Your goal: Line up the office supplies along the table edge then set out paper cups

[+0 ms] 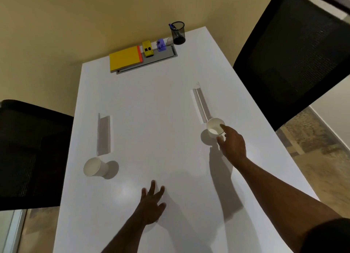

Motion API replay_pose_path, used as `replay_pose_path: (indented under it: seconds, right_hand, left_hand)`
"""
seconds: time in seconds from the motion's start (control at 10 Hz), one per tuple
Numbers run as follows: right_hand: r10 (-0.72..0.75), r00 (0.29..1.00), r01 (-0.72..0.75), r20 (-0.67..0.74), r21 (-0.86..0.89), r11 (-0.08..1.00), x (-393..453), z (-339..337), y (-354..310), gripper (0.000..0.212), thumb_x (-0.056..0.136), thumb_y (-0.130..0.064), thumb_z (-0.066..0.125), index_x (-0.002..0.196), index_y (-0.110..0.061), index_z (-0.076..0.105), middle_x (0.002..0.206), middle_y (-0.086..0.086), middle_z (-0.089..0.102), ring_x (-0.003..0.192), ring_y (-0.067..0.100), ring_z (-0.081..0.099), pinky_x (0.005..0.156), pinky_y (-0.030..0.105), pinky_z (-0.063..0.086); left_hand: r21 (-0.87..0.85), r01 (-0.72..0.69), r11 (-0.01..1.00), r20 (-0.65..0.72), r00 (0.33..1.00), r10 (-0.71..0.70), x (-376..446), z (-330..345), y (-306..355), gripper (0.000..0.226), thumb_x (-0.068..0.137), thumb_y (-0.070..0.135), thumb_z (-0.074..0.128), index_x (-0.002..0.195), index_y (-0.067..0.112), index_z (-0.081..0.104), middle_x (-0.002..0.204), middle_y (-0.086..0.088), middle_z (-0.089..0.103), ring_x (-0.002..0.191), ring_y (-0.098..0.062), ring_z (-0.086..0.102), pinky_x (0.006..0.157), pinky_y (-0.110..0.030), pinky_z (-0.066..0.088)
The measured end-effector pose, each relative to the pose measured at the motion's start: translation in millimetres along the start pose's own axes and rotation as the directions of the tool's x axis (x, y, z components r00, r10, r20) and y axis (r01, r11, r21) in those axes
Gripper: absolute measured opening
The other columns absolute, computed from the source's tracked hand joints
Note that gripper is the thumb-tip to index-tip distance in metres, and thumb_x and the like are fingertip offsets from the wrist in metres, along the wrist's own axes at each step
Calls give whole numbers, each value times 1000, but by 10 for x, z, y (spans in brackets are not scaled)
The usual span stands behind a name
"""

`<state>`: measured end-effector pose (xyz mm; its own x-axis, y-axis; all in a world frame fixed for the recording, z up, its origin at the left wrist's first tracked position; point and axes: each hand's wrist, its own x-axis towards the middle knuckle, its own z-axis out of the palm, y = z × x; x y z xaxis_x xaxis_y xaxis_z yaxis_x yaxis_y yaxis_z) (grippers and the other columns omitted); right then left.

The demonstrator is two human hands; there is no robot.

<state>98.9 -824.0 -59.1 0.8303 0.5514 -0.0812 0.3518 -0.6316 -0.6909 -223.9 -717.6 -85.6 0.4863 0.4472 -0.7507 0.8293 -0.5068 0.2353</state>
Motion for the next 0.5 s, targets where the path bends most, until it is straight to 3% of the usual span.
replay_pose_path:
  seconds: [0.1, 0.2, 0.3, 0.4, 0.5]
  right_hand:
    - [36, 997, -33, -69, 37, 999, -242, 15, 22, 71, 85, -21, 66, 147, -23, 29, 129, 12, 54, 99, 28, 64, 80, 36, 50]
    - [89, 991, -87, -104, 16, 996, -486, 73, 20, 72, 85, -25, 67, 144, -26, 26, 121, 12, 51, 87, 28, 65, 72, 37, 53]
    - [149, 983, -145, -105, 47, 988, -891, 224, -31, 57, 83, -24, 64, 130, -27, 33, 113, 4, 52, 84, 26, 65, 66, 35, 50]
    - [127, 990, -122, -69, 64, 990, -1206, 361, -109, 47, 83, -25, 64, 123, -26, 39, 105, 0, 54, 80, 22, 64, 64, 30, 44]
    - [22, 999, -22, 44, 7, 1000, -1695, 661, -340, 33, 84, -28, 64, 113, -26, 50, 89, -8, 53, 72, 13, 60, 62, 26, 41]
  left_hand:
    - [-30, 10, 1000, -13, 1000, -11, -40, -2, 33, 67, 98, 39, 43, 153, 30, 6, 160, -3, -22, 145, -41, -18, 119, -51, 2]
    - [-32, 9, 999, -18, 1000, -10, -62, -22, 28, 68, 97, 40, 45, 153, 31, 6, 160, -1, -22, 145, -40, -18, 119, -52, 3]
    - [-2, -32, 999, -18, 999, 32, -91, -34, -19, 70, 96, 41, 46, 153, 28, 7, 161, -3, -18, 147, -37, -15, 121, -52, 4]
    - [-21, -43, 999, -38, 998, 42, -128, -70, -30, 68, 96, 42, 45, 153, 25, 14, 163, -3, -11, 149, -37, -8, 122, -51, 9]
    - [-70, -60, 996, -68, 996, 55, -226, -131, -192, 62, 96, 40, 44, 151, 17, 26, 163, -3, 7, 149, -30, 13, 121, -40, 17]
